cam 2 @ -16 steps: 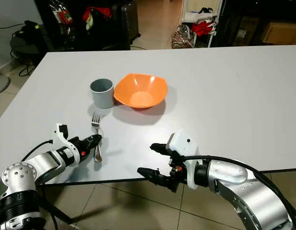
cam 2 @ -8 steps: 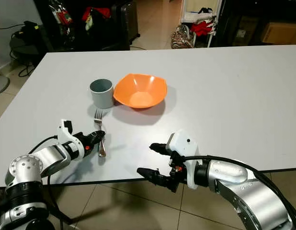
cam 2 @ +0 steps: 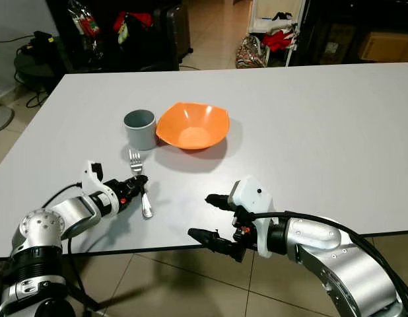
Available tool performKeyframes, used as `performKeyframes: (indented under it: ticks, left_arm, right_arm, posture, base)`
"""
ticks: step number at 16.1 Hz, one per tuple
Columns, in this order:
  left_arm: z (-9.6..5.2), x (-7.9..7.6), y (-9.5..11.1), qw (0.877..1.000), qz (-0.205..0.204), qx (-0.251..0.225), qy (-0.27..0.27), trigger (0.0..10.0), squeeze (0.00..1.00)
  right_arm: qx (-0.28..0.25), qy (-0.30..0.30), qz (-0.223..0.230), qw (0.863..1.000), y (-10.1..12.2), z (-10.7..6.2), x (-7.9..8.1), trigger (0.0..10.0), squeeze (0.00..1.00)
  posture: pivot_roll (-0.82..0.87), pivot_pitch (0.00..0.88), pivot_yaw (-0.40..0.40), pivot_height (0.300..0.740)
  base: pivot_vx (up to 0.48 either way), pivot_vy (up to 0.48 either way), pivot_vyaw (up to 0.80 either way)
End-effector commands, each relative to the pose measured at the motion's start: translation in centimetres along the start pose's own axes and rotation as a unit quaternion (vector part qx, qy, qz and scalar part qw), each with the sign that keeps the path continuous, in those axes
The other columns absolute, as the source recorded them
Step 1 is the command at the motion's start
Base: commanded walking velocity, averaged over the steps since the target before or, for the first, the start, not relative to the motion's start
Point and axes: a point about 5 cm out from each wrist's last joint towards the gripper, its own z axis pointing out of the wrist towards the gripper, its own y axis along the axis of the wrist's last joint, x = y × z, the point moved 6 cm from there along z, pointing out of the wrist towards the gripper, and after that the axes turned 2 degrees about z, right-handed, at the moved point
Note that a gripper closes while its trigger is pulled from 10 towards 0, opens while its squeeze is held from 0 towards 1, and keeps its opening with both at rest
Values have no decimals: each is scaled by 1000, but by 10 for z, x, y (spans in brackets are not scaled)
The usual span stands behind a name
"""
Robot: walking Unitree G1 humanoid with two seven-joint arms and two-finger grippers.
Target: Setting the table
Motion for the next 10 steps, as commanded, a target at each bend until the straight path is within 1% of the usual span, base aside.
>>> performKeyframes:
  ticks: [1, 2, 4, 5, 7, 10]
  left_arm:
    - [-6, 30, -1, 996, 44, 7, 76, 10000, 1000]
    - [-9, 37, 1, 989, 104, 9, 103, 10000, 1000]
    - [-9, 38, 6, 984, 145, -2, 107, 10000, 1000]
    - [-9, 38, 7, 981, 158, -4, 110, 10000, 1000]
    - [-10, 46, 3, 976, 176, 5, 129, 10000, 1000]
    - [-11, 52, -5, 974, 182, 19, 135, 10000, 1000]
  right_arm:
    - [-5, 3, -4, 1000, 2, 1, 0, 10000, 0]
    - [-5, 3, -4, 1000, 2, 1, 0, 10000, 0]
    - [-5, 4, -4, 1000, 2, 1, 0, 10000, 0]
    - [-6, 5, -4, 1000, 2, 1, 0, 10000, 0]
    - [-6, 8, -4, 1000, 2, 2, 0, 10000, 0]
    - [-5, 9, -5, 1000, 2, 3, 0, 10000, 0]
  posture:
    - [-89, 0, 81, 740]
    - [-89, 0, 81, 740]
    - [-85, 0, 78, 740]
    - [-84, 0, 77, 740]
    - [-83, 0, 76, 740]
    - [-80, 0, 73, 740]
  base:
    - [0, 0, 0]
    - [0, 0, 0]
    - [0, 0, 0]
    - [0, 0, 0]
    - [0, 0, 0]
    - [0, 0, 0]
